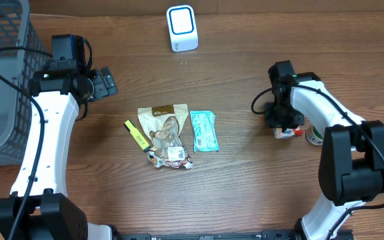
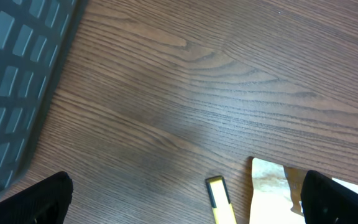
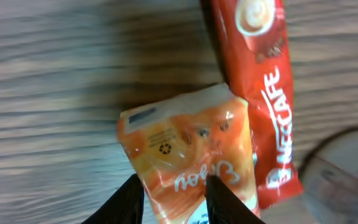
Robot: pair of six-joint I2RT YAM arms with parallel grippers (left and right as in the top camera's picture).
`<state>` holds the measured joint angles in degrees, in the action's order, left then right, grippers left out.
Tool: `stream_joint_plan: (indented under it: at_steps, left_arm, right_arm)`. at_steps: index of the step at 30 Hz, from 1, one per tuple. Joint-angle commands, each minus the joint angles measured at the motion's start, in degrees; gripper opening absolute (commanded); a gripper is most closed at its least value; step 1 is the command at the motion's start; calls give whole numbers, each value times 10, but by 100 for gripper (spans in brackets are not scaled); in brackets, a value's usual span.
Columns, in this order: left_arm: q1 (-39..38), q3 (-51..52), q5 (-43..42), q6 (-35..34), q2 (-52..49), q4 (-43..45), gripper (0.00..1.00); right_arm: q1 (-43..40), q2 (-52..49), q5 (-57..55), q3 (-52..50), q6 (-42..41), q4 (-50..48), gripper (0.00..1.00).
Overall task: Scan the item barcode
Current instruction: 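Move the right gripper left to the teal packet and grasp it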
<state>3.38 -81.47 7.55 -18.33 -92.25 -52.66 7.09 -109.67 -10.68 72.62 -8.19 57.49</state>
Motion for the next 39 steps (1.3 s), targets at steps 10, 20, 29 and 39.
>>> stream_joint_plan:
  at_steps: [10,20,29,39]
  left_arm:
    - [-4,-7,3,-5,7,0,100]
    - [-4,-7,3,-5,7,0,100]
    - [-4,-7,3,-5,7,0,100]
    - [-4,-7,3,-5,7,0,100]
  right_arm:
    - [29,96,238,90,42,33,42]
    - [193,59,212,83,6,-99,45]
    - [280,-34,64,83,-35,-164,60]
    - [238,-69,-22,83,-101,-83,60]
